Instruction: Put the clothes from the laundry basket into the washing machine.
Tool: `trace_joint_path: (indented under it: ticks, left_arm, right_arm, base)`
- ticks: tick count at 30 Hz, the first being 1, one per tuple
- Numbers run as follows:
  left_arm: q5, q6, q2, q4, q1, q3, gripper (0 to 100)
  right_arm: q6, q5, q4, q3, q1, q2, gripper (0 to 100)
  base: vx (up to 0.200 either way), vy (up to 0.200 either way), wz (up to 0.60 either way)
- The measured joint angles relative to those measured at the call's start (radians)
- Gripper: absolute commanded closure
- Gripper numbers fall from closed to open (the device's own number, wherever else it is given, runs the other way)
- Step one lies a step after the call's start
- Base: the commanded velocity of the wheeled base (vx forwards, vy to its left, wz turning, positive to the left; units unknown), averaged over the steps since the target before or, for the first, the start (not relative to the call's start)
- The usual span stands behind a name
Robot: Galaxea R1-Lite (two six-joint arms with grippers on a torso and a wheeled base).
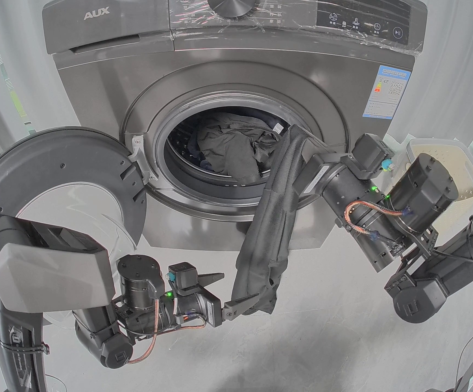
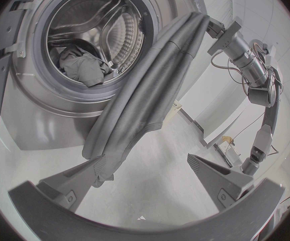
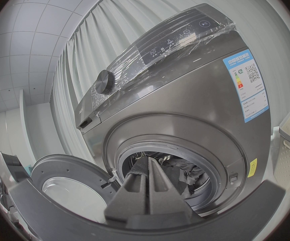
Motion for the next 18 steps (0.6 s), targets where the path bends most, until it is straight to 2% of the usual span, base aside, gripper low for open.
trace_joint_path:
  ticks: [8, 18]
  left_arm:
    - [0.004, 0.042, 0.04, 0.0, -0.01, -0.081, 0]
    - [0.005, 0.04, 0.069, 0.001, -0.023, -0.182, 0]
  right_arm:
    - [0.0, 0.0, 0.0, -0.036, 0.004, 0.026, 100]
    - [0.001, -0.003, -0.001, -0.039, 0.024, 0.036, 100]
  base:
    - [0.0, 0.0, 0.0]
    - [0.0, 0.0, 0.0]
